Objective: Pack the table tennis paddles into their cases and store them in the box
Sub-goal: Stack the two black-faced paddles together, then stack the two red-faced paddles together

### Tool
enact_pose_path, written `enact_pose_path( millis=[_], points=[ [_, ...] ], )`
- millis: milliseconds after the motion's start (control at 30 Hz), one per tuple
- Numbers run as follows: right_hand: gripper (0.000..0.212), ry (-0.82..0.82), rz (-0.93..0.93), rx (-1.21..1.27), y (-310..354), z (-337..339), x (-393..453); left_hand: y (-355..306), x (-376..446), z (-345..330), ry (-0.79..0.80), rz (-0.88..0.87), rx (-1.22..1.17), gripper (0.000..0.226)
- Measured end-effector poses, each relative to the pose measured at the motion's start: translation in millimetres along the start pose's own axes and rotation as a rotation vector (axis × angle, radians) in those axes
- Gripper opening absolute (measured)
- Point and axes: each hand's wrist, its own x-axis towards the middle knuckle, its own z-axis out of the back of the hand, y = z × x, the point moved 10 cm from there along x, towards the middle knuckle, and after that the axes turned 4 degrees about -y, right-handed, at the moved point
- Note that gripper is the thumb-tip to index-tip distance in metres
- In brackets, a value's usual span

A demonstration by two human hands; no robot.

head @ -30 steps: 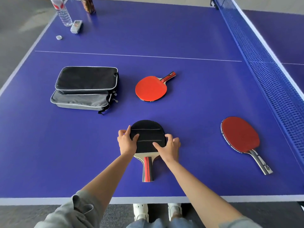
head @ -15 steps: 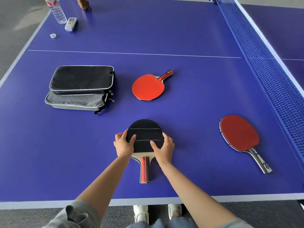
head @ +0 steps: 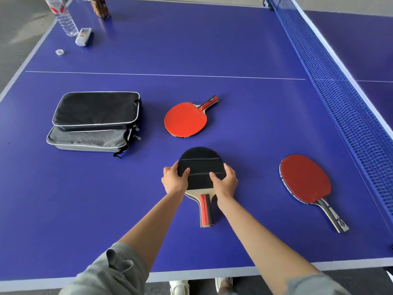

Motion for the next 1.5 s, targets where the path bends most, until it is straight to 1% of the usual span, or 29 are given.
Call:
enact_pose_path(
  millis=[133, 200, 267, 367, 433, 500, 600, 700, 767, 833, 933, 1000, 1067, 1167, 1200, 1233, 1300, 1367, 1433, 1500],
  points=[
    [0.054, 0.016, -0.036, 0.032, -5, 5, 25, -19, 14, -17, 0.012, -0.008, 0.016, 0.036],
    [0.053, 0.041, -0.018, -0.008, -6, 2, 28, -15, 19, -19, 0.033, -0.001, 0.06, 0.035],
    [0.053, 0.056, 0.008, -0.046, -6, 1, 29, -12, 20, -19, 0.043, -0.029, 0.088, 0.034],
    [0.059, 0.122, 0.013, -0.087, 1, -4, 41, -14, 21, -19, 0.011, -0.062, 0.105, 0.039],
    [0.06, 0.159, 0.099, -0.102, 22, -10, 54, -23, 25, -17, -0.034, -0.088, 0.087, 0.046],
    [0.053, 0.195, 0.245, -0.13, 54, -20, 70, -37, 32, -11, -0.09, -0.099, 0.041, 0.047],
    [0.047, 0.254, 0.469, -0.211, 102, -43, 96, -62, 54, -1, -0.188, -0.08, -0.005, 0.048],
    [0.047, 0.332, 0.656, -0.292, 141, -77, 125, -80, 84, 5, -0.238, -0.029, 0.009, 0.054],
    [0.054, 0.39, 0.742, -0.399, 158, -102, 148, -83, 104, 0, -0.226, 0.026, 0.049, 0.058],
    [0.067, 0.449, 0.798, -0.565, 164, -126, 175, -82, 124, -8, -0.208, 0.091, 0.074, 0.064],
    [0.088, 0.535, 0.83, -0.808, 155, -153, 210, -84, 149, -23, -0.205, 0.102, 0.15, 0.07],
    [0.093, 0.59, 0.869, -0.846, 154, -164, 219, -85, 157, -27, -0.25, 0.131, 0.145, 0.073],
    [0.093, 0.631, 0.912, -0.775, 160, -172, 219, -82, 161, -27, -0.314, 0.189, 0.054, 0.081],
    [0.1, 0.655, 0.893, -0.721, 165, -171, 220, -75, 164, -20, -0.34, 0.288, -0.027, 0.093],
    [0.103, 0.655, 0.879, -0.741, 164, -170, 220, -74, 166, -19, -0.326, 0.296, -0.062, 0.09],
    [0.103, 0.662, 0.854, -0.761, 161, -167, 219, -75, 166, -19, -0.306, 0.276, -0.121, 0.084],
    [0.094, 0.698, 0.744, -0.731, 152, -158, 219, -85, 161, -20, -0.262, 0.186, -0.237, 0.065],
    [0.075, 0.715, 0.641, -0.623, 147, -144, 217, -99, 151, -21, -0.227, 0.092, -0.252, 0.055],
    [0.063, 0.732, 0.611, -0.535, 145, -129, 211, -112, 140, -20, -0.195, 0.016, -0.231, 0.053],
    [0.06, 0.754, 0.583, -0.462, 144, -112, 202, -125, 126, -19, -0.167, -0.052, -0.213, 0.053]
  ],
)
